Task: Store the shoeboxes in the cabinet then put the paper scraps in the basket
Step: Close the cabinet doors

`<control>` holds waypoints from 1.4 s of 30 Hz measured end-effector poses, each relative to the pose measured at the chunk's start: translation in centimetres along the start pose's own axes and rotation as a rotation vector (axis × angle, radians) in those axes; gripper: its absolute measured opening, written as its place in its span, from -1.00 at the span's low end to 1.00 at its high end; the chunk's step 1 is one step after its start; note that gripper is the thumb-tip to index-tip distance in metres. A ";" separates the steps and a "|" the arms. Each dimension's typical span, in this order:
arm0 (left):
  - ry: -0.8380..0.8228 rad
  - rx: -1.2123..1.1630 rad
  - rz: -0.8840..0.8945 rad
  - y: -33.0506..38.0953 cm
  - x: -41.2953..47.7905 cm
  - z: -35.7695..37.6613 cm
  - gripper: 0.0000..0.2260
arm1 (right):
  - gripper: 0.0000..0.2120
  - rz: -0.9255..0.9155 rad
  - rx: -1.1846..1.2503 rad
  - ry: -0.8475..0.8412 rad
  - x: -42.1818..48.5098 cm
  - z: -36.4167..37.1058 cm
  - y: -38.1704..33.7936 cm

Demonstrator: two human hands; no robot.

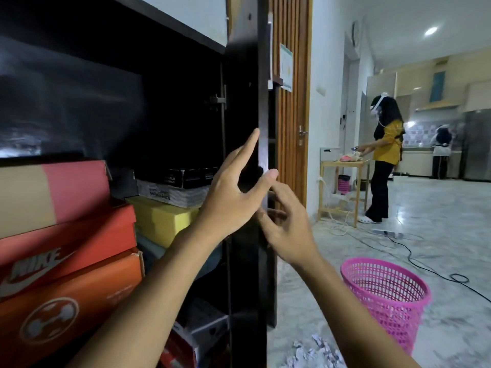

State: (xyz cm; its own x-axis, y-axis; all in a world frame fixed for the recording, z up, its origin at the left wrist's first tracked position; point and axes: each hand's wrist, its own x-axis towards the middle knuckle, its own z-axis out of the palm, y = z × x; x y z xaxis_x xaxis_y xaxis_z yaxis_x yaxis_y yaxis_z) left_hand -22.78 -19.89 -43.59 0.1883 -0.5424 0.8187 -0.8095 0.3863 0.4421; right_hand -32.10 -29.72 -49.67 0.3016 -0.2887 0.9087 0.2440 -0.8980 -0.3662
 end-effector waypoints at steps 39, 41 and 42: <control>0.422 0.358 -0.488 -11.5 -0.9 -14.8 -0.52 | -0.27 0.085 -0.063 -0.512 5.2 19.1 1.0; 0.428 0.405 -0.540 -8.8 -2.1 -14.6 -0.59 | -0.36 0.106 0.024 -0.546 5.4 17.0 0.6; 0.434 0.434 -0.557 -7.3 -3.0 -14.4 -0.63 | -0.40 0.105 0.080 -0.548 5.3 16.1 0.4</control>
State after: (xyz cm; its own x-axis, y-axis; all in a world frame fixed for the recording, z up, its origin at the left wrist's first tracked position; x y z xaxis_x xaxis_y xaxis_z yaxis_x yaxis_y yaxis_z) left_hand -9.39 -10.36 -44.01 0.7508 -0.1992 0.6298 -0.6605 -0.2239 0.7166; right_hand -15.52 -26.26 -48.21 0.7573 -0.1416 0.6375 0.2495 -0.8394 -0.4828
